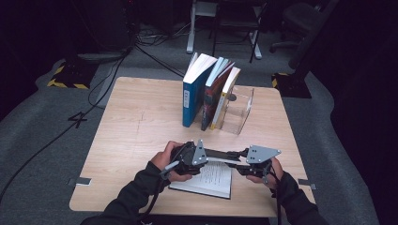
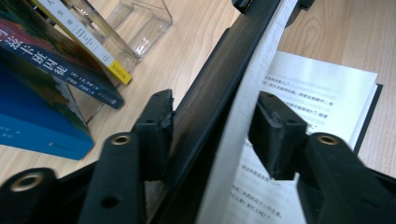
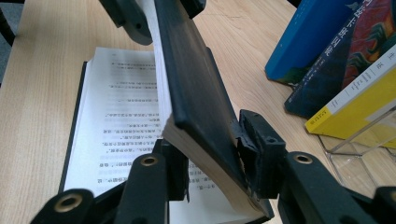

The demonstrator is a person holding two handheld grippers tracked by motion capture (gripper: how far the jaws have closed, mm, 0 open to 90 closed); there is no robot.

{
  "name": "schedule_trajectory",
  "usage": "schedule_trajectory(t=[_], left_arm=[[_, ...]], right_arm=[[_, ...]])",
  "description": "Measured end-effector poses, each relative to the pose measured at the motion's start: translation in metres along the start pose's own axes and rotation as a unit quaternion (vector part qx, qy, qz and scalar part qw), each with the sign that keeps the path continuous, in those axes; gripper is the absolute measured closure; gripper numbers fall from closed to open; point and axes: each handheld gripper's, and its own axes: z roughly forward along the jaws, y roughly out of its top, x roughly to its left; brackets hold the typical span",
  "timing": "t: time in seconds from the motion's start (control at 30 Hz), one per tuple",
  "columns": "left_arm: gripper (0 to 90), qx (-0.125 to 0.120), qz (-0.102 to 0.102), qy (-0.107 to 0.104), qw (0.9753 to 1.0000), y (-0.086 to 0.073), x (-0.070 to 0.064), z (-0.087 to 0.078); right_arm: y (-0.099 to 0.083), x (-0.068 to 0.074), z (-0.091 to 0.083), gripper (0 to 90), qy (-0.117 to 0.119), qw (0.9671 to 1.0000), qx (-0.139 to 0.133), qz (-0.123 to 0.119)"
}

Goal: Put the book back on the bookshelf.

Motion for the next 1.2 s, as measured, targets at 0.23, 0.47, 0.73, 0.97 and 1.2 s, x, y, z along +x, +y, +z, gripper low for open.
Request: schedule_trajectory(t=[0.23,0.47,0.73,0.97,1.2], left_arm=[[60.6,-0.015,0.004,0.01,0.9998,-0.005,0.001,0.001],[61.0,-0.054,-0.035,0.014,0.9978,-0.02,0.01,-0.002],[61.0,-0.101,-0.093,0.007,0.9905,-0.04,0.022,-0.013],[61.0,-0.152,-0.15,-0.008,0.9769,-0.064,0.033,-0.025],[60.8,-0.189,-0.187,-0.021,0.9637,-0.083,0.039,-0.033]], right_arm=[[-0.002,-0.004,-0.001,50.6,-0.005,0.9995,-0.017,0.028],[-0.014,-0.017,-0.016,42.1,-0.02,0.9975,-0.018,0.065],[-0.029,-0.031,-0.024,41.5,-0.036,0.9949,-0.003,0.094],[-0.035,-0.034,-0.016,40.3,-0.037,0.9936,0.017,0.106],[-0.037,-0.033,-0.002,38.7,-0.022,0.9926,0.029,0.116]])
